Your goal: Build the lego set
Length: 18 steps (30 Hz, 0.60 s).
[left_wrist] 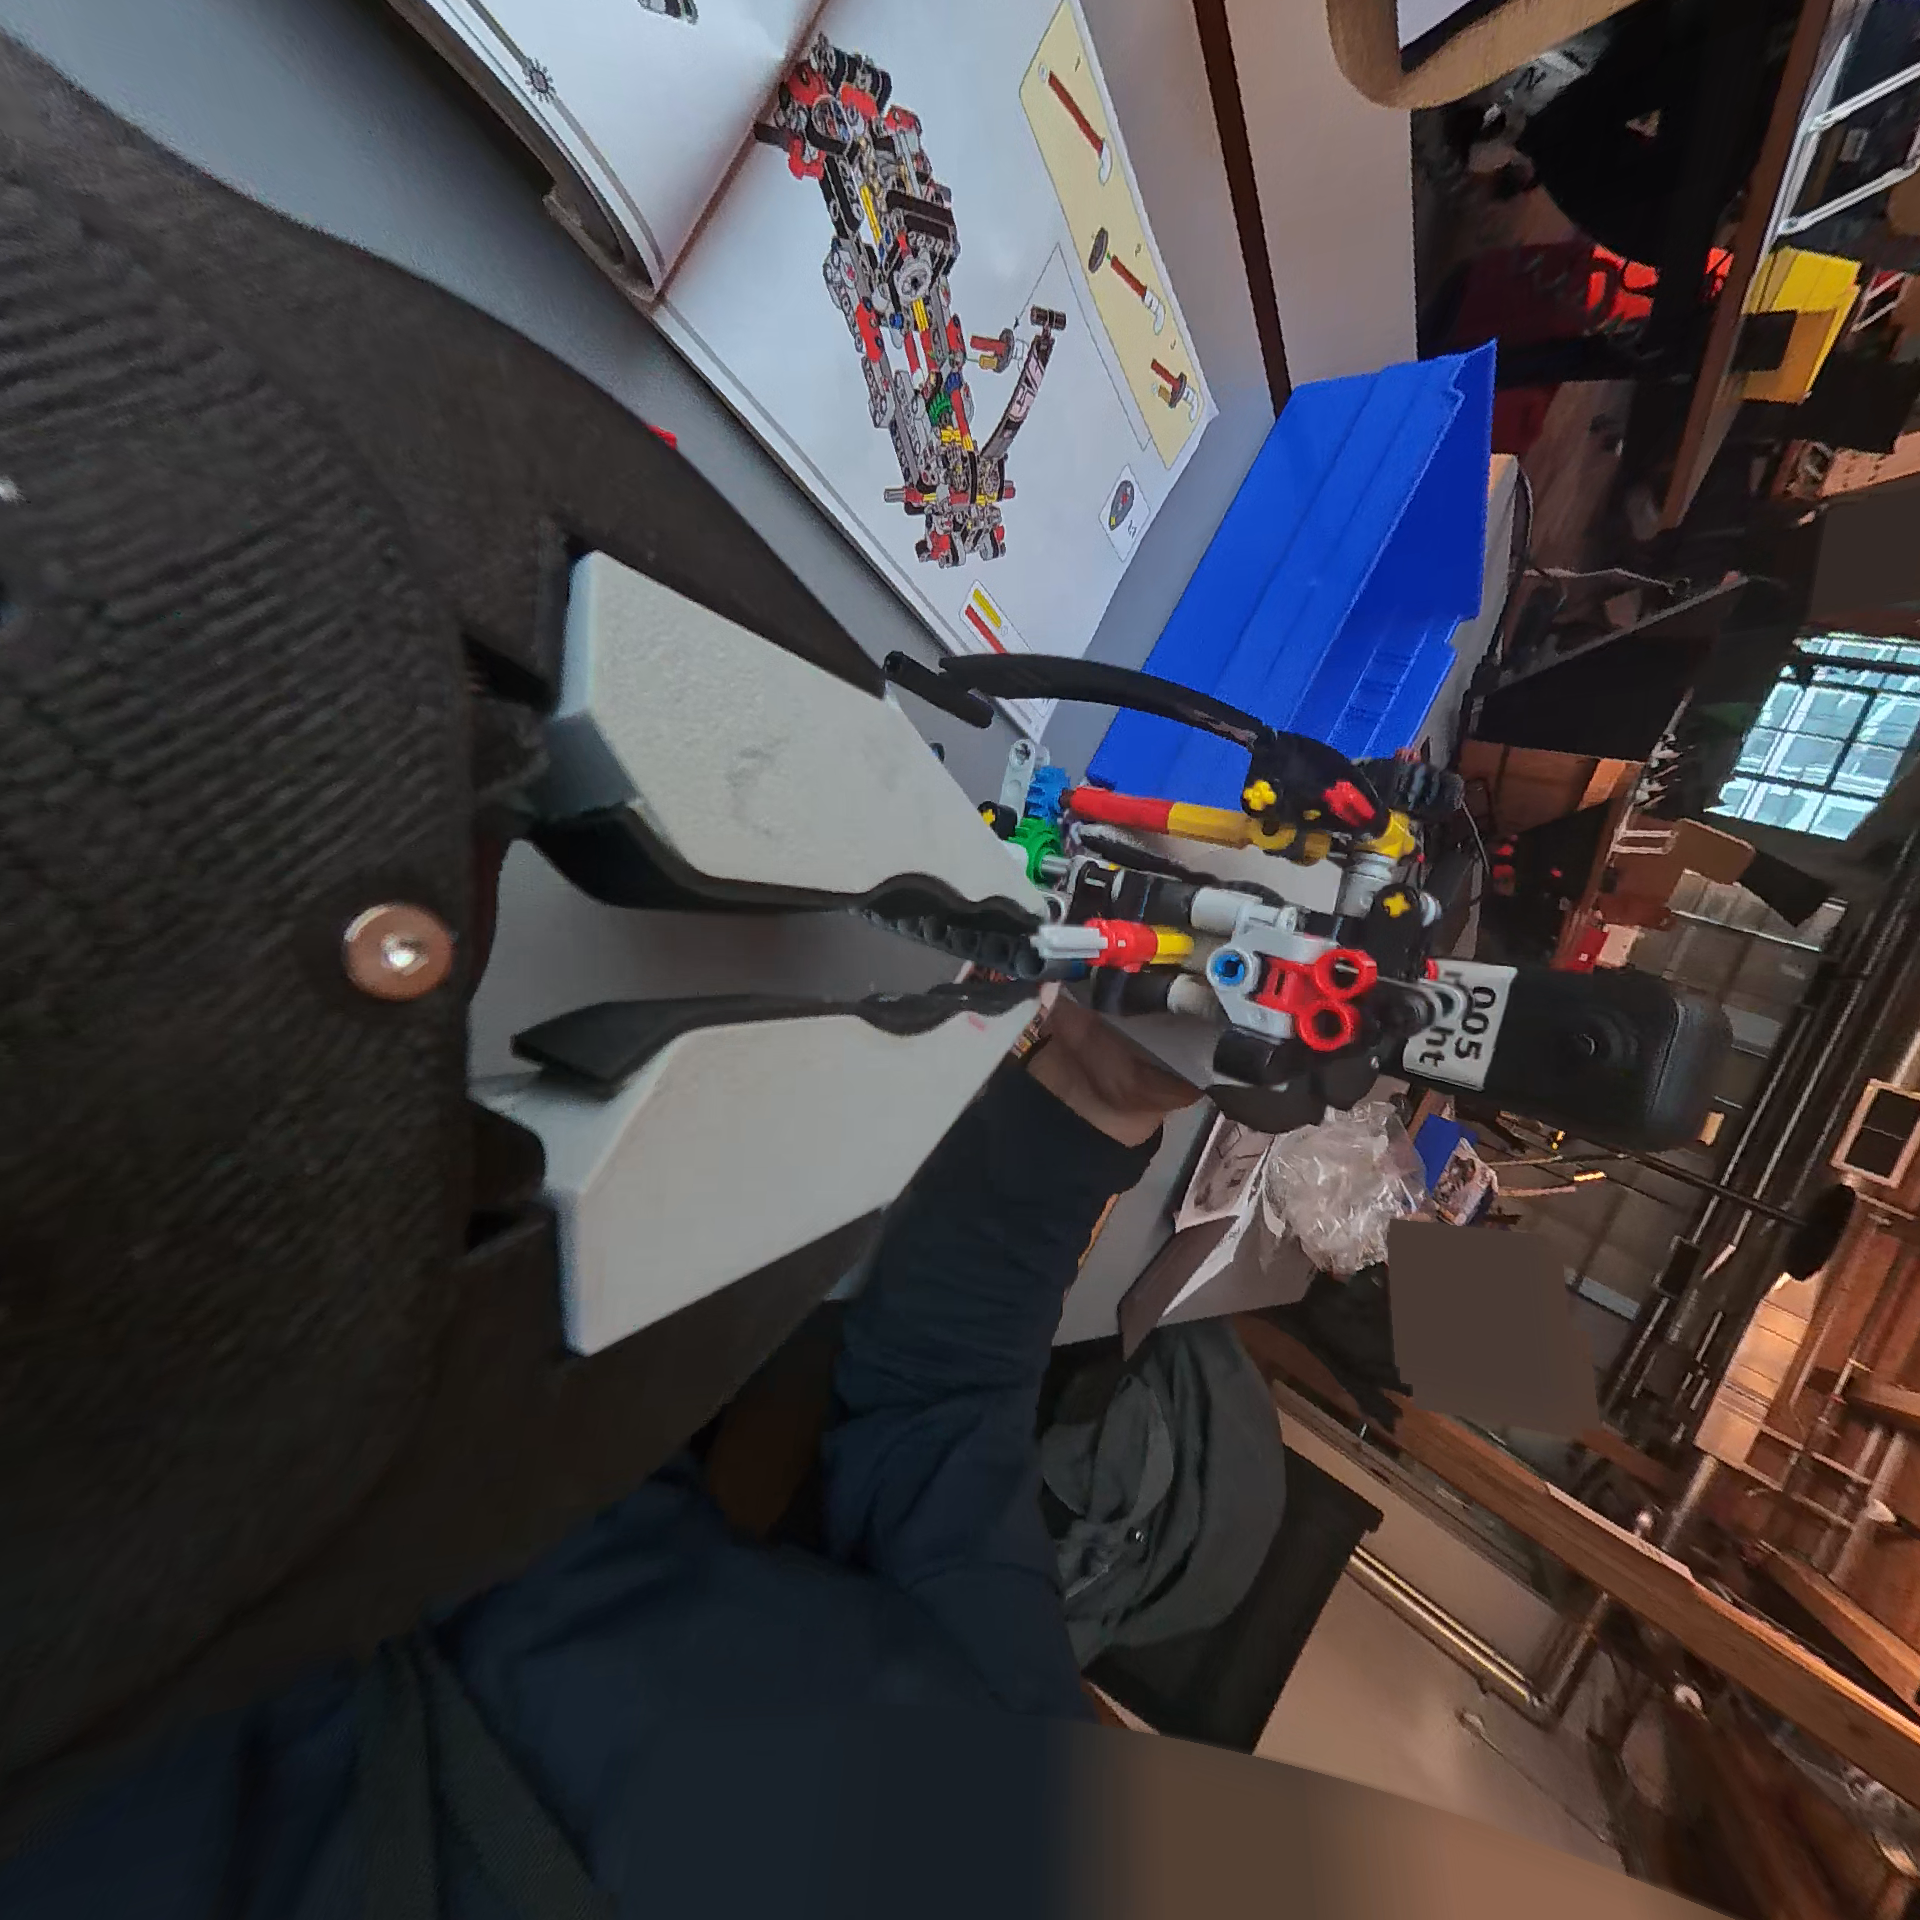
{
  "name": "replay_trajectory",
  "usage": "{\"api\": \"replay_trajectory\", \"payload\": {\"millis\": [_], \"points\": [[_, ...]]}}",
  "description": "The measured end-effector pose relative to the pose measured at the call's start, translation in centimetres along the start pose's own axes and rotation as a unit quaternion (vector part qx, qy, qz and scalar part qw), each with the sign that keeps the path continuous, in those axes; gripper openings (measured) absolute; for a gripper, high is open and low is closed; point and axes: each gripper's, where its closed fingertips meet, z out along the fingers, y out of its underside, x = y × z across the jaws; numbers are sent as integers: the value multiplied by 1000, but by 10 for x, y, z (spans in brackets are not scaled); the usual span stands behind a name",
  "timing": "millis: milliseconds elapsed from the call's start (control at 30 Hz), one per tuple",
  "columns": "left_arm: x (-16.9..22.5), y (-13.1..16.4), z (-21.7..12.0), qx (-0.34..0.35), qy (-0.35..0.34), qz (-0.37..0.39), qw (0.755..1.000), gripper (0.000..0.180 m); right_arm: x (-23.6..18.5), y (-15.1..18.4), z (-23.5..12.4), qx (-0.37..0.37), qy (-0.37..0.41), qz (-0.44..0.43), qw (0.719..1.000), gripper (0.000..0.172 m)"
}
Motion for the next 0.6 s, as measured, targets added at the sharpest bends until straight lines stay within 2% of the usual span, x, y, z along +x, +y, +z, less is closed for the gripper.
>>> {"api": "replay_trajectory", "payload": {"millis": [600], "points": [[-1, -2, -4, 38, -10, 11, 999, 5, 1, 0, 3, -12, -10, 4, 1000, 25]]}}
